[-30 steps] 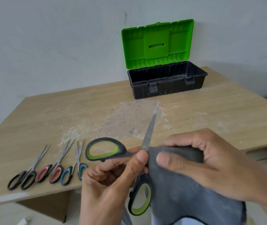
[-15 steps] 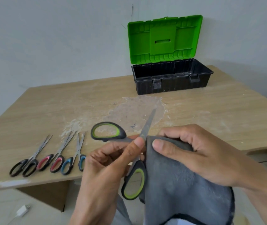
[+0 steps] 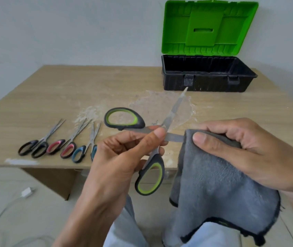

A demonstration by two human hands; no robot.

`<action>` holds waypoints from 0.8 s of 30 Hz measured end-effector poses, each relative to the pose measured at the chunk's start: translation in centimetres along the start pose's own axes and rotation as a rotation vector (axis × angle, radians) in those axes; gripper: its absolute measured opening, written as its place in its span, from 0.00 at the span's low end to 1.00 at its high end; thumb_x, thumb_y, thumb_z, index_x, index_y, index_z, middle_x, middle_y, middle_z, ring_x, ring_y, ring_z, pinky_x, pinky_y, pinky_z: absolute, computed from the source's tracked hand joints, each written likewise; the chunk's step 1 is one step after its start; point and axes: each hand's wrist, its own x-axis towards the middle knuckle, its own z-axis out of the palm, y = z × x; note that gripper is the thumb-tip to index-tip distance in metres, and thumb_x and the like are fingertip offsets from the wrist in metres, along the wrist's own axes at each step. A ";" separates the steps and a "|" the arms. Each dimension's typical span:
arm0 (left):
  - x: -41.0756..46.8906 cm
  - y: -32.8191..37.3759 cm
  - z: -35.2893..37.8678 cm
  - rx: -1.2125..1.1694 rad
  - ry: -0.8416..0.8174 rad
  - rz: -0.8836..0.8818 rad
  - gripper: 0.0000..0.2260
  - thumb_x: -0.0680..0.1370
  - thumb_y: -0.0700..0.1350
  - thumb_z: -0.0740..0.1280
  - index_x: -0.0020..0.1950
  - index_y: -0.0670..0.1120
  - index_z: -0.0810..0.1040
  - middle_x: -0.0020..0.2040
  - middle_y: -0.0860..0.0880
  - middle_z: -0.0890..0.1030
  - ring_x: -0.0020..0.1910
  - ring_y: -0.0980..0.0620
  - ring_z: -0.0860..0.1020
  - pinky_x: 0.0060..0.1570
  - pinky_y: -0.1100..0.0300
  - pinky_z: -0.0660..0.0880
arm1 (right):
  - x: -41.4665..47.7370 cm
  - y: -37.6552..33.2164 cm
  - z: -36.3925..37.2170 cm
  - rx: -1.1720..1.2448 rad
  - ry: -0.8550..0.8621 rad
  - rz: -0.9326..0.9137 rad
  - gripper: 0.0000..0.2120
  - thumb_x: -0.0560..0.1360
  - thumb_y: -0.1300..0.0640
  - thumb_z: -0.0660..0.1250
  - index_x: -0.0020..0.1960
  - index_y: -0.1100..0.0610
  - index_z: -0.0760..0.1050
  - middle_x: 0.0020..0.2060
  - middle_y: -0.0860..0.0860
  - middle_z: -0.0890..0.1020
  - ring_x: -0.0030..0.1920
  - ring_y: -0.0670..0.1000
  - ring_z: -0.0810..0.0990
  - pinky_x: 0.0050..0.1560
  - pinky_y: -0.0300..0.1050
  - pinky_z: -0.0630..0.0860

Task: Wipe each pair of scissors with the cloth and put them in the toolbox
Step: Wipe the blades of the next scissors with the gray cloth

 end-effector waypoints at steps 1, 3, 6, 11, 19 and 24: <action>0.0 -0.1 0.1 0.000 -0.012 -0.005 0.09 0.61 0.50 0.76 0.34 0.45 0.85 0.36 0.48 0.85 0.34 0.55 0.81 0.35 0.62 0.74 | 0.1 0.0 0.1 -0.012 -0.013 -0.005 0.28 0.81 0.37 0.63 0.51 0.64 0.82 0.42 0.68 0.81 0.41 0.72 0.80 0.43 0.72 0.76; 0.0 -0.2 0.3 -0.018 -0.044 -0.012 0.07 0.62 0.48 0.76 0.34 0.44 0.85 0.33 0.47 0.84 0.33 0.55 0.80 0.33 0.63 0.75 | 0.4 -0.3 0.6 -0.028 -0.028 -0.027 0.24 0.81 0.38 0.63 0.49 0.59 0.82 0.39 0.65 0.80 0.39 0.69 0.79 0.41 0.70 0.76; 0.1 0.0 -0.2 -0.019 -0.023 -0.002 0.07 0.63 0.47 0.76 0.34 0.44 0.85 0.31 0.47 0.82 0.32 0.55 0.79 0.31 0.65 0.74 | 0.8 -0.5 0.6 -0.035 -0.035 -0.031 0.22 0.82 0.39 0.63 0.48 0.57 0.84 0.38 0.63 0.81 0.38 0.68 0.80 0.39 0.68 0.76; 0.2 0.3 -0.9 -0.038 0.006 0.017 0.08 0.61 0.48 0.75 0.33 0.44 0.85 0.31 0.49 0.83 0.32 0.56 0.80 0.30 0.67 0.74 | 1.4 -1.0 -0.1 -0.033 0.002 -0.032 0.20 0.81 0.39 0.66 0.47 0.55 0.85 0.37 0.62 0.83 0.36 0.66 0.82 0.36 0.62 0.77; -0.1 0.7 -1.2 -0.057 0.034 0.000 0.07 0.61 0.49 0.75 0.32 0.45 0.85 0.32 0.48 0.83 0.30 0.56 0.79 0.37 0.58 0.74 | 1.6 -1.2 -0.2 -0.009 -0.017 -0.034 0.23 0.81 0.40 0.64 0.49 0.60 0.84 0.39 0.63 0.83 0.39 0.68 0.82 0.40 0.67 0.77; -0.2 0.6 -0.2 -0.057 0.032 -0.001 0.10 0.60 0.48 0.76 0.34 0.43 0.86 0.36 0.49 0.85 0.32 0.55 0.80 0.36 0.59 0.74 | 1.6 -1.7 0.7 -0.028 -0.010 -0.080 0.19 0.82 0.41 0.65 0.48 0.56 0.84 0.38 0.61 0.83 0.38 0.66 0.82 0.39 0.65 0.77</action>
